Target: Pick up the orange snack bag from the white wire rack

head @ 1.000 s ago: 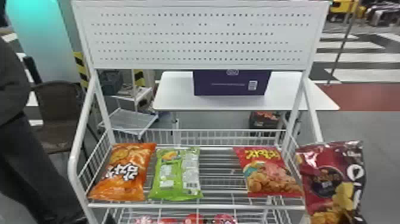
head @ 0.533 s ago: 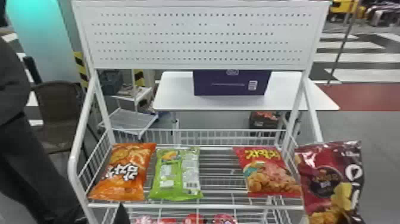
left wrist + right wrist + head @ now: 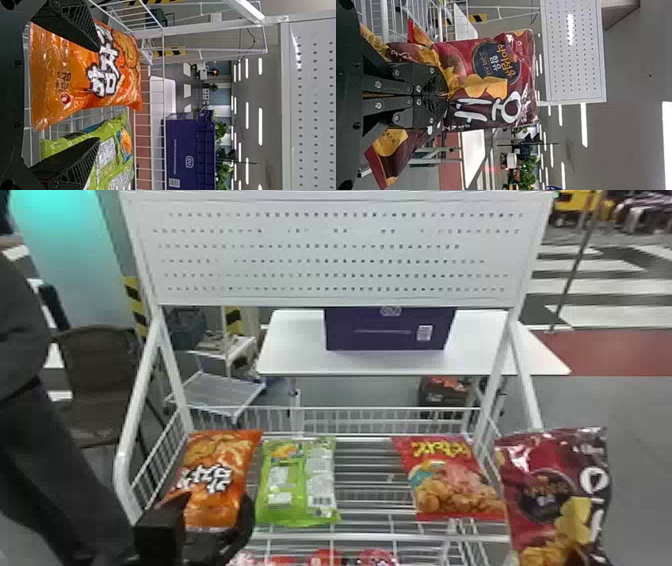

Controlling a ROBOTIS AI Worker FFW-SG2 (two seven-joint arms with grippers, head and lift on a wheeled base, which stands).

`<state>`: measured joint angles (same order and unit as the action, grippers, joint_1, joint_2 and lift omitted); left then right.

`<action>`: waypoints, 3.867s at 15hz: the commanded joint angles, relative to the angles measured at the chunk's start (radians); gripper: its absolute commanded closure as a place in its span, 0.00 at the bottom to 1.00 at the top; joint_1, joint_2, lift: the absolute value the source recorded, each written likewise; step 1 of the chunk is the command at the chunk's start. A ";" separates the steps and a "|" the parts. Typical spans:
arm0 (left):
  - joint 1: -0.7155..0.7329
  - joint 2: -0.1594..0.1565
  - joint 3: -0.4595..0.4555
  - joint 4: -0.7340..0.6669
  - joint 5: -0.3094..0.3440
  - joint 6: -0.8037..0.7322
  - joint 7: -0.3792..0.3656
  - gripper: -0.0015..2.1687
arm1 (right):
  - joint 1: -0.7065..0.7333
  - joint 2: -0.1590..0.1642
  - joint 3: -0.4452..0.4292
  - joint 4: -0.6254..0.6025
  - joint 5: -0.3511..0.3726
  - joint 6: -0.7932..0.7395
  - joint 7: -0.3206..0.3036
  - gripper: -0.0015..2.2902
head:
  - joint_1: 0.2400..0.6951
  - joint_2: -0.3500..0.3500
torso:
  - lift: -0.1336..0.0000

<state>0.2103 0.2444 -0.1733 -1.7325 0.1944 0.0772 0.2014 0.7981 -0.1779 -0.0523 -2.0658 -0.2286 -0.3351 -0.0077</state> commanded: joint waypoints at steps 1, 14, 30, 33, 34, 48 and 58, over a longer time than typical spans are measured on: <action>-0.061 0.000 -0.003 0.059 -0.003 0.042 -0.011 0.04 | -0.002 -0.002 -0.003 0.003 -0.002 0.000 0.000 0.92 | 0.57 0.50 | 1.00; -0.129 0.000 0.008 0.145 -0.001 0.128 0.009 0.71 | -0.005 0.005 -0.008 0.012 -0.002 0.000 0.000 0.92 | 0.57 0.50 | 1.00; 0.406 0.023 0.077 -0.371 0.013 -0.185 0.036 0.87 | -0.011 -0.008 0.000 0.012 -0.006 -0.003 -0.002 0.92 | 0.57 0.50 | 1.00; 0.457 0.029 0.077 -0.367 0.016 -0.253 0.038 0.87 | -0.013 -0.005 0.000 0.012 -0.006 -0.003 -0.002 0.92 | 0.57 0.50 | 1.00; 0.474 0.033 0.077 -0.369 0.017 -0.274 0.041 0.87 | -0.013 -0.003 -0.001 0.012 -0.006 -0.003 -0.002 0.92 | 0.57 0.50 | 1.00; 0.526 0.056 0.080 -0.387 0.011 -0.317 0.047 0.87 | -0.016 -0.002 -0.003 0.010 -0.006 -0.003 -0.002 0.92 | 0.57 0.50 | 1.00; 0.544 0.056 0.080 -0.389 -0.006 -0.342 0.052 0.87 | -0.008 -0.005 -0.003 0.007 -0.006 -0.006 0.000 0.92 | 0.57 0.50 | 1.00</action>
<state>0.7507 0.3006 -0.0936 -2.1211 0.1967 -0.2645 0.2506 0.7893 -0.1821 -0.0552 -2.0582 -0.2347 -0.3412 -0.0079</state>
